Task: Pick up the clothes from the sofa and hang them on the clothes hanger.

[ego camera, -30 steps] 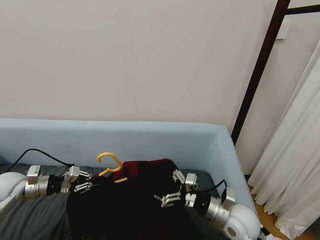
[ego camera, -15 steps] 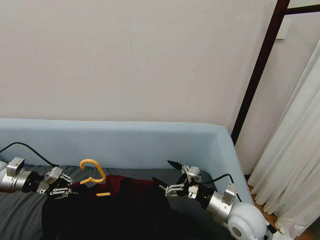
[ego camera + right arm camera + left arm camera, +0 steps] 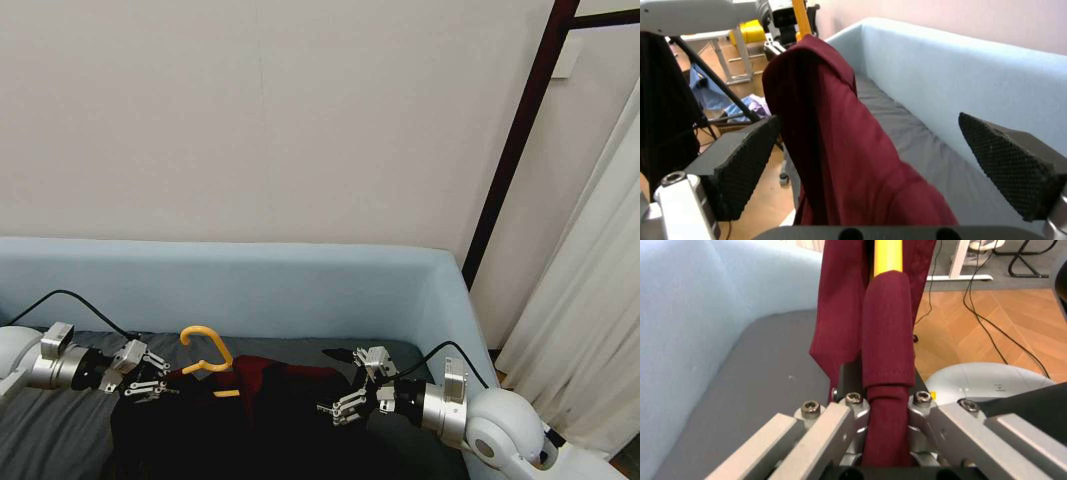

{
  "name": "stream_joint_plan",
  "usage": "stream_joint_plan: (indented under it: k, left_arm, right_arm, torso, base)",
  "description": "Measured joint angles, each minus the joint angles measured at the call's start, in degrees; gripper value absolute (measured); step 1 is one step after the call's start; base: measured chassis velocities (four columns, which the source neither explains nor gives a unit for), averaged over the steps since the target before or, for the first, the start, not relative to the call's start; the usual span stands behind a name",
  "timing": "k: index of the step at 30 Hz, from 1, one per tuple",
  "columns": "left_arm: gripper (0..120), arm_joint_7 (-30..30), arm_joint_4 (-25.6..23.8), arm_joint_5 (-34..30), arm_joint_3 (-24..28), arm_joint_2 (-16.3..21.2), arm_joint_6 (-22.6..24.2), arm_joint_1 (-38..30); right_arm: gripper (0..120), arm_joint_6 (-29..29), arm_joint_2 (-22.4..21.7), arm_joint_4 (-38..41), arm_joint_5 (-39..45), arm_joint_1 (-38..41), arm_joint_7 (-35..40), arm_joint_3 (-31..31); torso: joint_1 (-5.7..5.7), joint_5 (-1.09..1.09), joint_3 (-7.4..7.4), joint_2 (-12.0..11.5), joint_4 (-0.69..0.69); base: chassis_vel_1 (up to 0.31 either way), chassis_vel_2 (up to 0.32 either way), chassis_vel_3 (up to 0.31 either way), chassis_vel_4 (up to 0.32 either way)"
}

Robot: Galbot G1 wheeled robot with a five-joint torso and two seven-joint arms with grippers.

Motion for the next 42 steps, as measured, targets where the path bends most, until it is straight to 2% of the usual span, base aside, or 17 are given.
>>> stream_joint_plan:
  k: [6,11,16,19,21,23,26,27,31,34,39,41,42]
  left_arm:
    - [1,-0.5,-1.9,0.5,0.0,0.5,0.0,-0.2]
    - [1,-1.1,-3.0,0.4,0.0,0.9,0.0,-0.3]
    - [1,-1.3,-3.4,0.5,-0.2,1.1,-0.5,0.1]
    - [1,-1.4,-3.4,0.6,-0.2,1.1,-0.7,0.2]
    - [1,-1.5,-3.5,0.7,-0.2,1.0,-0.8,0.2]
    - [1,-1.6,-3.5,0.7,-0.2,1.0,-0.8,0.1]
    - [1,-1.6,-3.7,1.1,-0.1,1.0,-0.8,-0.2]
    - [1,-1.6,-3.7,1.1,-0.1,1.0,-0.8,-0.2]
    - [1,-1.1,-4.2,2.1,0.4,1.5,-0.9,-0.3]
    - [1,-1.0,-4.4,2.7,0.5,1.6,-0.9,-0.3]
    - [1,-0.9,-4.4,3.5,0.8,1.5,-1.1,-0.3]
    - [1,-1.0,-4.5,3.6,0.9,1.4,-1.2,-0.3]
    - [1,-1.1,-4.6,3.7,1.0,1.2,-1.2,-0.3]
  right_arm:
    - [100,-0.1,-0.8,0.1,-2.9,0.8,-0.9,-0.9]
    - [91,-1.4,-1.5,-0.2,-3.9,1.6,-2.0,-1.4]
    - [68,-1.5,-2.1,-1.2,-6.0,1.4,-4.9,-1.4]
    - [61,-1.5,-2.2,-1.2,-6.1,1.3,-5.1,-1.5]
    - [50,-1.3,-2.5,-1.1,-6.5,1.2,-5.7,-1.5]
    - [47,-1.2,-2.5,-1.1,-6.7,1.2,-5.9,-1.5]
    - [31,-0.4,-2.8,-1.0,-7.8,1.1,-7.0,-1.5]
    - [31,-0.4,-2.8,-1.0,-7.8,1.1,-7.0,-1.5]
    - [13,0.0,-3.1,-0.6,-8.5,1.3,-7.6,-1.5]
    - [5,0.1,-3.2,-0.6,-8.9,1.3,-7.7,-1.5]
    - [15,0.4,-3.9,-0.6,-9.6,1.4,-9.1,-1.5]
    - [22,0.5,-4.1,-0.6,-10.1,1.5,-9.9,-1.6]
    - [30,0.5,-4.4,-0.7,-10.9,1.8,-10.9,-1.7]
  torso:
    - [0.00,0.00,0.00,0.0,0.00]
    - [0.00,0.00,0.00,0.0,0.00]
    - [0.00,0.00,0.00,0.0,0.00]
    - [0.00,-0.01,0.00,0.0,0.00]
    - [0.00,-0.01,0.00,0.0,0.01]
    - [0.00,-0.01,0.00,0.0,0.00]
    - [0.00,-0.01,0.00,0.0,0.00]
    - [0.00,-0.01,0.00,0.0,0.00]
    - [0.00,0.00,0.00,0.0,0.00]
    - [0.00,0.00,0.00,0.0,0.01]
    - [0.00,0.00,0.00,0.0,0.00]
    - [0.00,-0.01,0.00,0.0,0.00]
    - [0.00,-0.01,0.00,0.0,0.00]
  base:
    - [0.000,0.000,0.000,0.000]
    - [0.000,0.000,0.000,0.000]
    - [0.000,0.000,0.000,0.000]
    - [0.000,0.000,0.000,0.000]
    - [0.000,0.000,0.000,0.000]
    - [0.000,0.000,0.000,0.000]
    - [0.000,0.000,0.000,0.000]
    - [0.000,0.000,0.000,0.000]
    - [0.000,0.000,0.000,0.000]
    - [0.000,0.000,0.000,0.000]
    - [0.000,0.000,0.000,0.000]
    - [0.000,0.000,0.000,0.000]
    - [0.000,0.000,0.000,0.000]
